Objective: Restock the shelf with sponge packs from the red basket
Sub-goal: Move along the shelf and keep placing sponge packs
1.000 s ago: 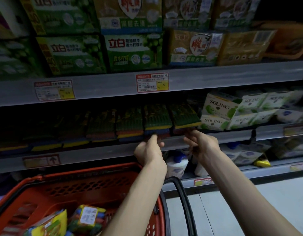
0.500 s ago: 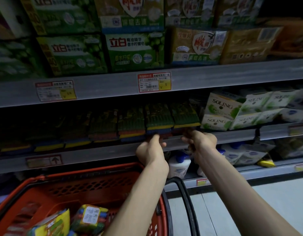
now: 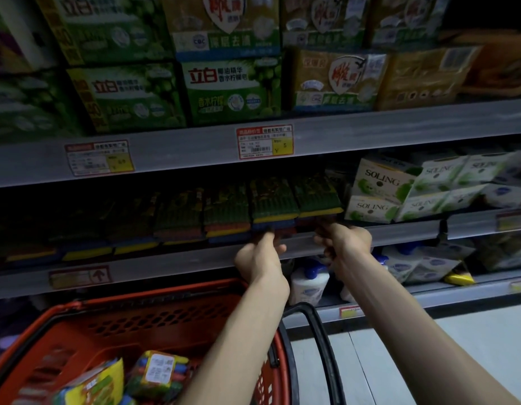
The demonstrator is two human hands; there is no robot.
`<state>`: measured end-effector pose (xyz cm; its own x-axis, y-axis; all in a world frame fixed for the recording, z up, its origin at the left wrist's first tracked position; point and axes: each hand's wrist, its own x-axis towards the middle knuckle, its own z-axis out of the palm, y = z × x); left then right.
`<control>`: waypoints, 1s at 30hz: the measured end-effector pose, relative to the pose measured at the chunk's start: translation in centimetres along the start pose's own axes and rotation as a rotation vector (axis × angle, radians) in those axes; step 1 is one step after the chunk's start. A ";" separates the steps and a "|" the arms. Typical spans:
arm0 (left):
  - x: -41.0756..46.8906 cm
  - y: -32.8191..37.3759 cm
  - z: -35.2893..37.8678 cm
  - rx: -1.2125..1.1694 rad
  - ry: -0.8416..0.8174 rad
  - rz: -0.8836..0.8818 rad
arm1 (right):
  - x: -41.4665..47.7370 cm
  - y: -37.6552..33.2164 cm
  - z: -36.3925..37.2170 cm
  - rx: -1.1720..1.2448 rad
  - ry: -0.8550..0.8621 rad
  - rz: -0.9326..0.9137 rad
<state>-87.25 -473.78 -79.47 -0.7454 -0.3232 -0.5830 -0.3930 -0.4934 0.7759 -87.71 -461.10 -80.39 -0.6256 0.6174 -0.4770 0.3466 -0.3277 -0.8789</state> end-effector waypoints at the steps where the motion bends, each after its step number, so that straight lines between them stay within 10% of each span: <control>1: 0.0 0.0 0.0 0.004 -0.002 0.000 | 0.0 0.0 0.0 0.004 -0.003 0.002; 17: -1.1 -0.2 -2.0 0.204 -0.220 0.018 | -2.8 -0.3 -1.2 0.084 -0.110 -0.057; 30: -3.8 3.6 -10.1 0.586 -0.470 0.389 | -11.2 0.0 -3.6 -0.173 -0.228 -0.321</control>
<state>-80.43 -482.45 -76.88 -0.9809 0.0496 -0.1881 -0.1808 0.1237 0.9757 -78.18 -465.45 -75.05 -0.8524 0.4885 -0.1865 0.2092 -0.0082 -0.9778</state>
